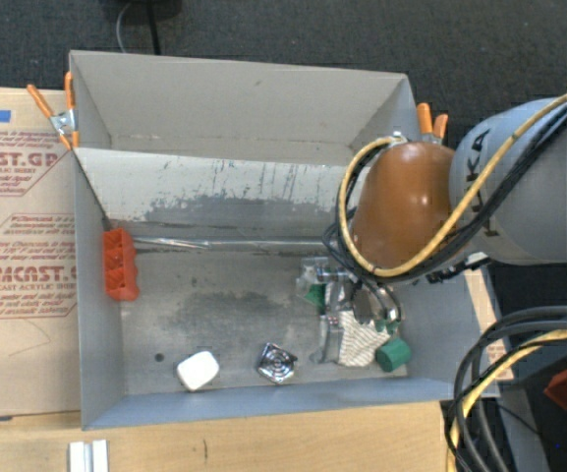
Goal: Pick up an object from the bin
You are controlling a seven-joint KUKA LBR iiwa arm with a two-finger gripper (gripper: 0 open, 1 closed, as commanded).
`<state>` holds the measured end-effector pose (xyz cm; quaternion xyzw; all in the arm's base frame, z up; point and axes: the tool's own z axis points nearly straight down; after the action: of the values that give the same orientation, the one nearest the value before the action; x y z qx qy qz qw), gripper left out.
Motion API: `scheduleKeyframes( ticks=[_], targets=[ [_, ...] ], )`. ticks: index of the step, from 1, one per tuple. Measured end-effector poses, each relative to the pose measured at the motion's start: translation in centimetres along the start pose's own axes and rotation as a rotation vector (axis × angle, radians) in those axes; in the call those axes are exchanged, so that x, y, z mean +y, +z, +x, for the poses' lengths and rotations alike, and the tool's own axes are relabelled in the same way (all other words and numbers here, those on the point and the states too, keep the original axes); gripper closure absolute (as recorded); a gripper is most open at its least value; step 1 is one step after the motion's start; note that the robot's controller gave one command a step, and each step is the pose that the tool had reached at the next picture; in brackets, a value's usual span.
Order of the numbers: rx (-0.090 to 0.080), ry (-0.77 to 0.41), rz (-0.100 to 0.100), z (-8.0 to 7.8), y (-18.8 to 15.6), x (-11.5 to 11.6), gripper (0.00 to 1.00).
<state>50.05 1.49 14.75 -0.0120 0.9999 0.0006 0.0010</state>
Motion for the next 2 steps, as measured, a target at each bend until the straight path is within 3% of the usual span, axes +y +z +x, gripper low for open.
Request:
scheduleKeyframes(
  ticks=[1,2],
  targets=[
    [0.005,0.068,0.000,1.5,1.5,-1.1,0.00],
    [-0.002,0.022,0.000,1.8,5.7,-2.2,0.00]
  ],
)
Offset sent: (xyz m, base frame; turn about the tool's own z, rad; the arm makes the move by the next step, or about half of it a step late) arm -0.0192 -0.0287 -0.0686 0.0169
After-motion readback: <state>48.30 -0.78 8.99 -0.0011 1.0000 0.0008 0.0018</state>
